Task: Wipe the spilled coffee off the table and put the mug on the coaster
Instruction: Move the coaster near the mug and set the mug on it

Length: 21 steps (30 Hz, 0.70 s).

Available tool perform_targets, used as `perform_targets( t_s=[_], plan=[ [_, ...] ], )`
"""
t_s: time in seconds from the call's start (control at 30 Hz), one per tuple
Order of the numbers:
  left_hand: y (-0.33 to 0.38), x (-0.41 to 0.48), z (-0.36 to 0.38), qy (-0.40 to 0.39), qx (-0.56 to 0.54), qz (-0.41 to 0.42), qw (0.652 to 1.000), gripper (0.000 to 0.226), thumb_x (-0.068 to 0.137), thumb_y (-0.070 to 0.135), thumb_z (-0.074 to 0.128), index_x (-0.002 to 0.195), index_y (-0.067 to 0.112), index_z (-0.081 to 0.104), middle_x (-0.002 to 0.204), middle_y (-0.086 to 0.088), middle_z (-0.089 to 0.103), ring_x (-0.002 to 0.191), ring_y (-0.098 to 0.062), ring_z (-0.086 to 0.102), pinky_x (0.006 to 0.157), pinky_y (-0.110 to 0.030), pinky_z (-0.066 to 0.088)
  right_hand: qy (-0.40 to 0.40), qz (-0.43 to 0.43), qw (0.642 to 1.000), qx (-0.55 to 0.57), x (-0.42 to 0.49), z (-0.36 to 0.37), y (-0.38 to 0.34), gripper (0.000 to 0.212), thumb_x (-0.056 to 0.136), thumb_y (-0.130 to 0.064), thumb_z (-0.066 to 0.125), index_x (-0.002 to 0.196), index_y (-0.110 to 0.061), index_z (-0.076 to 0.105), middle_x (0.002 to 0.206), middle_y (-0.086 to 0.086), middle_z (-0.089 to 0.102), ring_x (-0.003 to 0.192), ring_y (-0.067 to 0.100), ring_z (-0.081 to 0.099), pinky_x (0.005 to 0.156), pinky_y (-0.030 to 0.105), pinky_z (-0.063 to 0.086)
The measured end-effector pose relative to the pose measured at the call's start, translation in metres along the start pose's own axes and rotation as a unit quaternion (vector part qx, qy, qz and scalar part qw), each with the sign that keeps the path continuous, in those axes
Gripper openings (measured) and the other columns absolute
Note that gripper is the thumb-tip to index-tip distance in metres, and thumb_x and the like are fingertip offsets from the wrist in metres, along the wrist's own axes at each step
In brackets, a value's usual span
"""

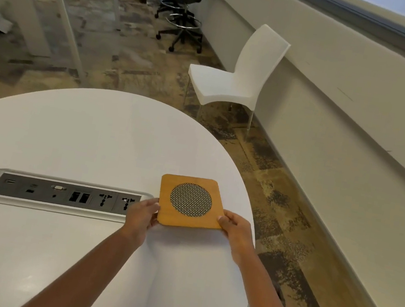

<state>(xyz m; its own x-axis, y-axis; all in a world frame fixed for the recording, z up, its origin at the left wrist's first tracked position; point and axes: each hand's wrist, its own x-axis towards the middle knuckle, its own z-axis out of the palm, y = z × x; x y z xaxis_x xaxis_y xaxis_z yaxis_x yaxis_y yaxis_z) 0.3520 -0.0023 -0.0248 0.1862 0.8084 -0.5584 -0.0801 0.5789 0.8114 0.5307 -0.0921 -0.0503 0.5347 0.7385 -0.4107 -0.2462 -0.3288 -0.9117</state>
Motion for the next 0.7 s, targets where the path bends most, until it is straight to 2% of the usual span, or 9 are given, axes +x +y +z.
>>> perform_targets(
  t_s=[0.1, 0.23, 0.27, 0.37, 0.5, 0.63, 0.7],
  plan=[
    [-0.003, -0.009, -0.021, 0.011, -0.013, 0.007, 1.0, 0.029, 0.092, 0.001, 0.047, 0.119, -0.008, 0.051, 0.074, -0.006, 0.059, 0.061, -0.016, 0.056, 0.037, -0.01, 0.046, -0.008, 0.014, 1.0, 0.023, -0.025, 0.012, 0.004, 0.027, 0.088, 0.004, 0.054, 0.115, 0.002, 0.056, 0.086, 0.007, 0.062, 0.072, 0.01, 0.056, 0.052, 0.007, 0.05],
    [-0.01, -0.017, -0.056, 0.066, -0.01, 0.011, 0.998, 0.025, 0.09, 0.005, 0.052, 0.112, -0.007, 0.057, 0.071, -0.007, 0.055, 0.059, -0.017, 0.046, 0.036, -0.012, 0.041, -0.026, 0.03, 0.999, 0.014, -0.056, 0.039, 0.009, 0.025, 0.084, 0.009, 0.057, 0.108, -0.001, 0.057, 0.081, 0.006, 0.062, 0.074, 0.014, 0.058, 0.053, 0.008, 0.052],
    [-0.011, -0.018, -0.066, 0.081, -0.007, 0.011, 0.997, 0.024, 0.09, 0.005, 0.052, 0.11, -0.007, 0.058, 0.072, -0.007, 0.055, 0.061, -0.018, 0.046, 0.042, -0.016, 0.043, -0.029, 0.034, 0.999, 0.006, -0.062, 0.048, 0.011, 0.026, 0.083, 0.009, 0.058, 0.107, -0.001, 0.057, 0.081, 0.006, 0.062, 0.076, 0.016, 0.059, 0.054, 0.009, 0.053],
    [-0.009, -0.021, -0.099, 0.117, 0.014, 0.02, 0.993, 0.022, 0.089, 0.004, 0.054, 0.105, -0.009, 0.059, 0.084, -0.008, 0.058, 0.084, -0.023, 0.05, 0.065, -0.03, 0.043, -0.044, 0.052, 0.998, -0.016, -0.077, 0.075, 0.019, 0.029, 0.08, 0.011, 0.06, 0.107, 0.002, 0.057, 0.087, 0.012, 0.062, 0.083, 0.023, 0.059, 0.058, 0.014, 0.054],
    [-0.004, -0.024, -0.149, 0.152, 0.07, 0.038, 0.985, 0.014, 0.088, 0.003, 0.054, 0.095, -0.004, 0.063, 0.095, -0.012, 0.06, 0.089, -0.024, 0.05, 0.082, -0.04, 0.044, -0.061, 0.066, 0.995, -0.042, -0.094, 0.118, 0.03, 0.027, 0.078, 0.011, 0.062, 0.102, 0.0, 0.058, 0.082, 0.009, 0.062, 0.079, 0.021, 0.06, 0.061, 0.018, 0.053],
    [-0.002, -0.024, -0.2, 0.18, 0.106, 0.048, 0.977, 0.013, 0.087, 0.004, 0.054, 0.093, -0.004, 0.063, 0.1, -0.013, 0.062, 0.091, -0.025, 0.053, 0.089, -0.044, 0.046, -0.071, 0.077, 0.992, -0.075, -0.11, 0.164, 0.04, 0.027, 0.076, 0.011, 0.064, 0.1, 0.002, 0.059, 0.077, 0.006, 0.061, 0.081, 0.024, 0.06, 0.07, 0.027, 0.053],
    [-0.002, -0.025, -0.225, 0.192, 0.112, 0.045, 0.974, 0.013, 0.087, 0.004, 0.054, 0.093, -0.004, 0.063, 0.102, -0.014, 0.063, 0.09, -0.025, 0.053, 0.087, -0.041, 0.045, -0.075, 0.086, 0.99, -0.082, -0.119, 0.185, 0.046, 0.026, 0.075, 0.012, 0.065, 0.096, 0.0, 0.058, 0.074, 0.005, 0.059, 0.075, 0.02, 0.058, 0.067, 0.026, 0.052]
  ],
)
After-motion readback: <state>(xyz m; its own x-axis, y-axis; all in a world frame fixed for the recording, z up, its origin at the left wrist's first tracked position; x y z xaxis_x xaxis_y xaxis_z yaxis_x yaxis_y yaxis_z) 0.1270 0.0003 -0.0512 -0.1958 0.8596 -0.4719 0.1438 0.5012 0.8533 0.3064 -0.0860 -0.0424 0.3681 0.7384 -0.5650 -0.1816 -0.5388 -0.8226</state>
